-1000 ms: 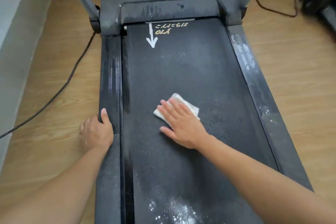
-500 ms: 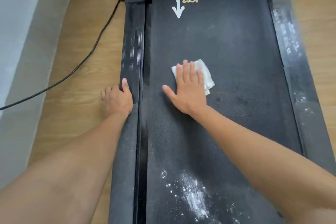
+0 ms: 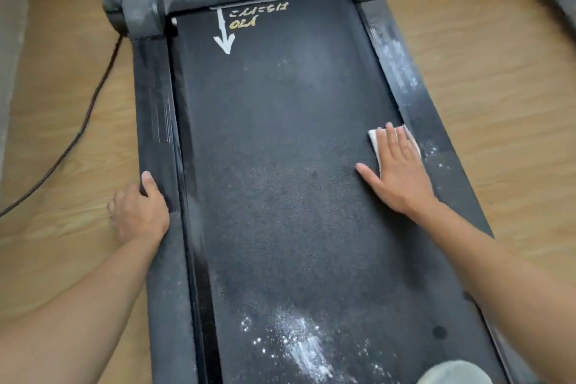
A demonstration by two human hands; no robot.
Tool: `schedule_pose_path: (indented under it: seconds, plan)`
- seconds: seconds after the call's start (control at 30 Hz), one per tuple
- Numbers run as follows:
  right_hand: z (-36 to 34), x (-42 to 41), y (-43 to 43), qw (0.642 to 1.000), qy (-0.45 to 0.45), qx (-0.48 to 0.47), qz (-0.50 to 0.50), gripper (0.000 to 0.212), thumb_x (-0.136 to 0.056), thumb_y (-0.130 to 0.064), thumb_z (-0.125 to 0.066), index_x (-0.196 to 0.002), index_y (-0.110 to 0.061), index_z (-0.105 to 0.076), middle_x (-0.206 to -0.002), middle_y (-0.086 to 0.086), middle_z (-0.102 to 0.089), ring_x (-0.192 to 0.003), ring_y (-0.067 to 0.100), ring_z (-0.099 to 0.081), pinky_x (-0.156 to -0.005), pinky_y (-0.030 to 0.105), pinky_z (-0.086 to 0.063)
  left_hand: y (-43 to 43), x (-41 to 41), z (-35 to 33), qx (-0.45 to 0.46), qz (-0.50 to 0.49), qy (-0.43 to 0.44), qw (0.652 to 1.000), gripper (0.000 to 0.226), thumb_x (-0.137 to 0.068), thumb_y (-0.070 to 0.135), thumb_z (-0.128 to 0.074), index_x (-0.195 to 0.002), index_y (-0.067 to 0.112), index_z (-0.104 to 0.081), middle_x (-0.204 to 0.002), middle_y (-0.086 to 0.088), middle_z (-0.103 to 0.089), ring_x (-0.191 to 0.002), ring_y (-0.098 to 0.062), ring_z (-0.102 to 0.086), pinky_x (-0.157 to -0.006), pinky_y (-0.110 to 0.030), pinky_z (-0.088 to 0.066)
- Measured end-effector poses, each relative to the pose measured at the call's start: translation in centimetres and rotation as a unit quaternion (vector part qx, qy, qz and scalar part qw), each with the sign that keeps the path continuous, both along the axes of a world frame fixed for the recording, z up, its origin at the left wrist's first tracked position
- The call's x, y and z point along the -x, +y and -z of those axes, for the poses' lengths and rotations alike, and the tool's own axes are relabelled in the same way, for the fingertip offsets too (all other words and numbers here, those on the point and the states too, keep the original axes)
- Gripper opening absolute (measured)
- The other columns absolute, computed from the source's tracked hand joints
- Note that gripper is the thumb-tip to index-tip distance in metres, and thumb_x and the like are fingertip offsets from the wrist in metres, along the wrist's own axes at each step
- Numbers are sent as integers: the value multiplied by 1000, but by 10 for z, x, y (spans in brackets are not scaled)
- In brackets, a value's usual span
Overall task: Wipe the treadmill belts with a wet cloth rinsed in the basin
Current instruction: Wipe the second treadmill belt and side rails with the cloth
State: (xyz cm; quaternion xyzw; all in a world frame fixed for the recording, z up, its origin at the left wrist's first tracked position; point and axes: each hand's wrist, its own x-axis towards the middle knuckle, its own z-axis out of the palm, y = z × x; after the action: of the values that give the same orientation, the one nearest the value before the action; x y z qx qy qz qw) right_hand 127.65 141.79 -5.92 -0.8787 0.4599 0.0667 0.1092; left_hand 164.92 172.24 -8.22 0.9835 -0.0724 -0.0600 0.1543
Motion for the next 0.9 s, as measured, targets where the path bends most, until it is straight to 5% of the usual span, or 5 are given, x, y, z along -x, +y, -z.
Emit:
schedule_pose_path:
  seconds: [0.13,0.3,0.57,0.77,0.9]
  plan:
    - [3,-43,40,998,-4,-19,62,112,-91,-90,-18,-168,-11,3,-176,15,10,-162,31,14,-131,49,7,-1,0,0,-1,13,2,1000,74,-109,56,-22,-121,-2,-66,-121,-31,-61,-122,-46,-49,-106,-56,-39]
    - [7,-145,124,986,-34,0,-163,108,-93,-86,-22,-168,-10,-6,-176,15,2,-163,33,7,-131,52,1,-2,1,-2,-71,11,-1,997,78,-107,59,-14,-128,4,-65,-130,-23,-61,-126,-42,-49,-106,-54,-39]
    - [14,-143,193,831,-38,-1,-555,89,-104,-72,-28,-169,-13,-12,-177,9,-6,-164,28,1,-131,49,-4,4,-3,5,-42,27,-5,999,84,-105,64,-10,-130,2,-62,-134,-24,-60,-130,-41,-47,-107,-56,-38]
    - [6,-30,47,986,-4,12,-166,95,-97,-84,-11,-169,-24,-2,-177,-1,7,-163,23,9,-131,50,-7,5,-5,9,-35,20,4,999,87,-103,64,-10,-129,0,-63,-132,-27,-59,-128,-44,-47,-108,-59,-38]
    - [-4,15,21,1000,21,-19,7,112,-87,-92,0,-168,-15,0,-177,11,7,-162,28,14,-132,50,-1,2,-2,5,-35,16,12,999,83,-105,61,-12,-126,1,-65,-128,-25,-61,-126,-43,-48,-106,-57,-40]
